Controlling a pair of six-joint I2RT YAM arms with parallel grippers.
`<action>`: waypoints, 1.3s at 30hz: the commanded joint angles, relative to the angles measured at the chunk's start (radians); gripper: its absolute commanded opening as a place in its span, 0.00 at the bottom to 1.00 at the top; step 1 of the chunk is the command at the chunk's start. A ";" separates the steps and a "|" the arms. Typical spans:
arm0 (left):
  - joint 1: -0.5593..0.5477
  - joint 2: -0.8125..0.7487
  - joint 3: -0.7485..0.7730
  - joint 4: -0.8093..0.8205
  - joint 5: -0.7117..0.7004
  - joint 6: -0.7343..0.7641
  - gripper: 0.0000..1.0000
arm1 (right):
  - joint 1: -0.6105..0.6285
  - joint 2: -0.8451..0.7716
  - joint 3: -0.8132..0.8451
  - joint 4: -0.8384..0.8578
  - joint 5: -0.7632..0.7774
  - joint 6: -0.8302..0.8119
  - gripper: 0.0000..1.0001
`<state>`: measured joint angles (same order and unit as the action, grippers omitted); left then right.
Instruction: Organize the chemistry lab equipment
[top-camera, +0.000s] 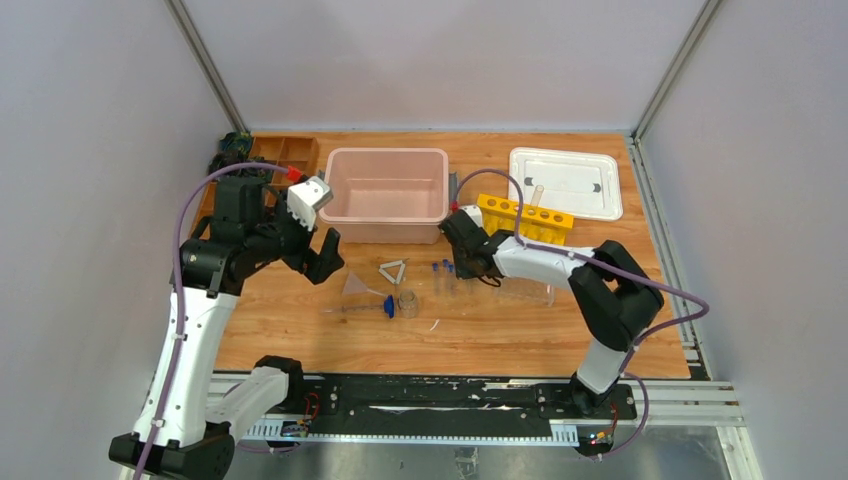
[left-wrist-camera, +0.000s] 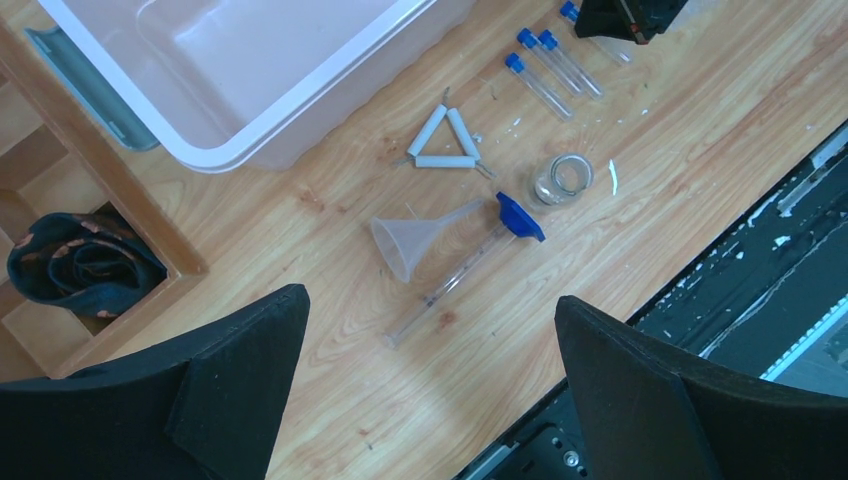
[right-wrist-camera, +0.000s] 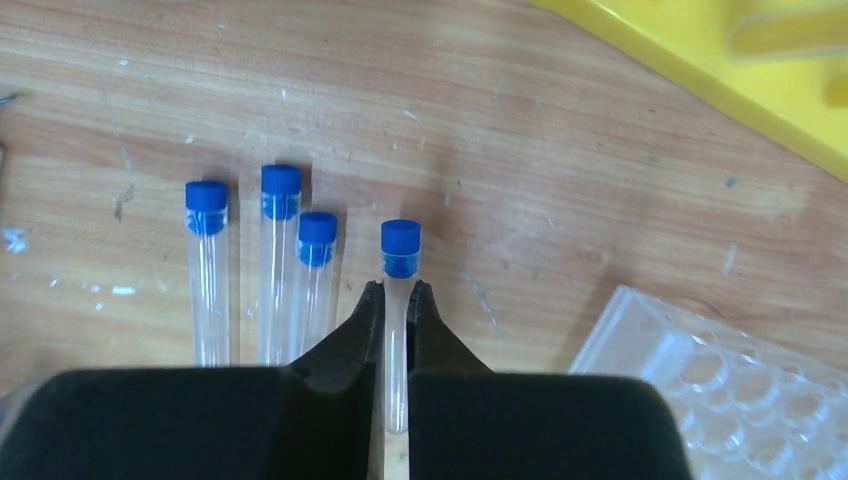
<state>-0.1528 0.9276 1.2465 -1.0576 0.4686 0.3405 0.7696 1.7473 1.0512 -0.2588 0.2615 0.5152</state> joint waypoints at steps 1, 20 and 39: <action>-0.004 0.011 0.063 -0.007 0.032 -0.049 1.00 | 0.006 -0.168 -0.013 -0.052 0.018 0.007 0.00; -0.004 -0.006 0.136 -0.004 0.206 -0.258 1.00 | 0.203 -0.452 0.176 -0.106 -0.013 0.094 0.00; -0.004 0.073 0.100 0.113 0.528 -0.412 0.75 | 0.411 -0.388 0.323 0.351 -0.005 0.134 0.00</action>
<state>-0.1528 1.0019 1.3560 -0.9882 0.9165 -0.0395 1.1629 1.3476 1.3441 -0.0368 0.2516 0.6186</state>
